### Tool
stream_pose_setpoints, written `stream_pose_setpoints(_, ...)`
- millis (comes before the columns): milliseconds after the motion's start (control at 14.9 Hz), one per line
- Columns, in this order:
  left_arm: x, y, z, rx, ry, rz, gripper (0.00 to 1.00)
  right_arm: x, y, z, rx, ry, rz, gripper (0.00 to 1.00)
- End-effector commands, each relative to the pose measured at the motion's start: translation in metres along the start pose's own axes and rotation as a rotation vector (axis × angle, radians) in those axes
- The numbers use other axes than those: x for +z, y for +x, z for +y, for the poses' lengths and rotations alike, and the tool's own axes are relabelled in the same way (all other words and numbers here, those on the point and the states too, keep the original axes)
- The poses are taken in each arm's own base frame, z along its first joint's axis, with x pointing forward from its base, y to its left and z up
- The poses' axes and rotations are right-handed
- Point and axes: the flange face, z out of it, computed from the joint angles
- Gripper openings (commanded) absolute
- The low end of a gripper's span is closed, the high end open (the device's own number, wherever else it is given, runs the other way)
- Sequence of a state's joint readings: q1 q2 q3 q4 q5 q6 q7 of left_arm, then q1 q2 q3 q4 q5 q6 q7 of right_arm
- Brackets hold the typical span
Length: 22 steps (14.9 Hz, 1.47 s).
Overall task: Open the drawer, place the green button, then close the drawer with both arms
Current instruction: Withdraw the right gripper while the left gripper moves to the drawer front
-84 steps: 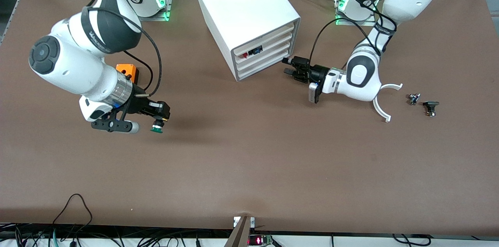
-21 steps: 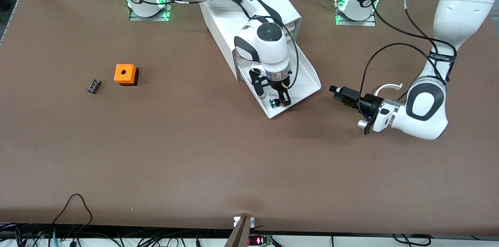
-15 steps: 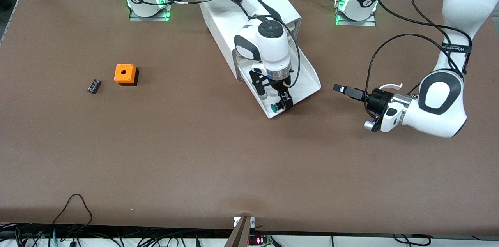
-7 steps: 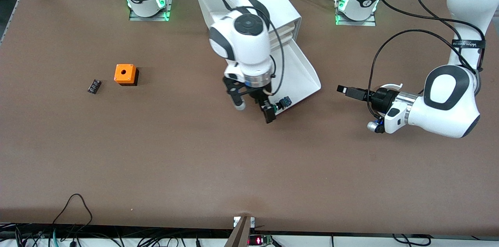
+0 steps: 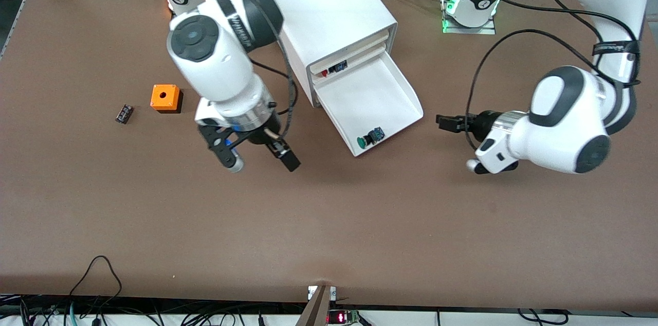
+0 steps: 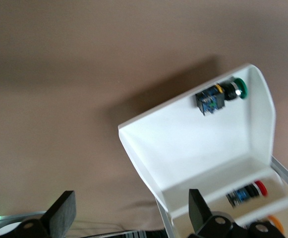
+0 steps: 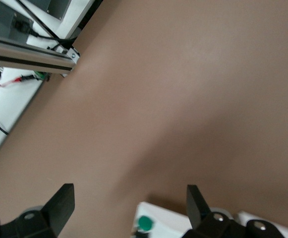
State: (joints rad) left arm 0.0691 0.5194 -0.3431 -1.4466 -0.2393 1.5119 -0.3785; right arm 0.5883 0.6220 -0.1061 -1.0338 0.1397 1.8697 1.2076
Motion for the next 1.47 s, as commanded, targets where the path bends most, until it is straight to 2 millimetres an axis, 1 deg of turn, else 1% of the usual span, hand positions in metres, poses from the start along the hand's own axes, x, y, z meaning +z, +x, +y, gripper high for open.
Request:
stream_pose_setpoints(0,0.008,-0.004,0.033,-0.103,0.156,0.126,1.00,-0.018,0.014,0.023,-0.270,-0.076,-0.051,1.00)
stream_pose_setpoints(67,0.012,-0.007,0.042,-0.096,0.207,0.152,1.00,-0.020,0.029,0.032,-0.315,-0.099,-0.043,1.00)
stream_pose_setpoints(134,0.008,-0.008,0.045,-0.079,0.229,0.174,1.00,-0.029,0.040,0.038,-0.345,-0.102,-0.029,1.00)
stream_pose_setpoints(201,-0.004,-0.004,0.043,-0.078,0.214,0.195,1.00,-0.032,0.047,0.046,-0.395,-0.116,-0.030,1.00)
stream_pose_setpoints(268,-0.009,0.006,0.038,-0.071,0.192,0.193,1.00,-0.036,0.055,0.058,-0.455,-0.123,-0.033,1.00)
stream_pose_setpoints(335,-0.015,0.008,0.039,-0.046,0.191,0.205,1.00,-0.039,0.063,0.067,-0.497,-0.131,-0.035,1.00)
stream_pose_setpoints(402,-0.014,0.006,0.045,-0.013,0.201,0.208,1.00,-0.044,0.071,0.074,-0.517,-0.134,-0.031,1.00)
stream_pose_setpoints(469,-0.011,0.007,0.046,-0.024,0.201,0.206,1.00,-0.050,0.080,0.082,-0.524,-0.142,-0.027,1.00)
stream_pose_setpoints(535,0.000,0.012,0.049,-0.041,0.203,0.205,1.00,-0.055,0.087,0.089,-0.543,-0.146,-0.026,1.00)
stream_pose_setpoints(602,0.006,0.018,0.058,-0.083,0.179,0.249,1.00,-0.063,0.096,0.100,-0.576,-0.150,-0.028,1.00)
stream_pose_setpoints(669,0.017,0.024,0.061,-0.153,0.150,0.292,1.00,-0.071,0.106,0.113,-0.603,-0.157,-0.031,1.00)
stream_pose_setpoints(803,0.050,0.028,0.077,-0.232,0.118,0.336,1.00,-0.085,0.116,0.138,-0.613,-0.156,-0.041,1.00)
stream_pose_setpoints(870,0.068,0.032,0.076,-0.260,0.104,0.350,1.00,-0.092,0.120,0.148,-0.607,-0.166,-0.038,1.00)
stream_pose_setpoints(937,0.084,0.037,0.073,-0.270,0.087,0.372,1.00,-0.101,0.131,0.164,-0.608,-0.189,-0.026,1.00)
stream_pose_setpoints(1071,0.104,0.040,0.071,-0.303,0.057,0.404,1.00,-0.116,0.137,0.182,-0.662,-0.224,-0.013,1.00)
stream_pose_setpoints(1138,0.111,0.040,0.072,-0.322,0.056,0.415,1.00,-0.120,0.145,0.193,-0.662,-0.228,-0.013,1.00)
stream_pose_setpoints(1205,0.121,0.036,0.080,-0.319,0.091,0.435,1.00,-0.129,0.148,0.201,-0.680,-0.230,-0.007,1.00)
stream_pose_setpoints(1272,0.130,0.032,0.087,-0.323,0.136,0.468,1.00,-0.131,0.155,0.210,-0.690,-0.236,-0.009,1.00)
stream_pose_setpoints(1339,0.135,0.029,0.092,-0.350,0.156,0.499,1.00,-0.140,0.154,0.215,-0.703,-0.244,-0.005,1.00)
stream_pose_setpoints(1406,0.147,0.024,0.101,-0.369,0.162,0.516,1.00,-0.141,0.156,0.223,-0.698,-0.262,-0.004,1.00)
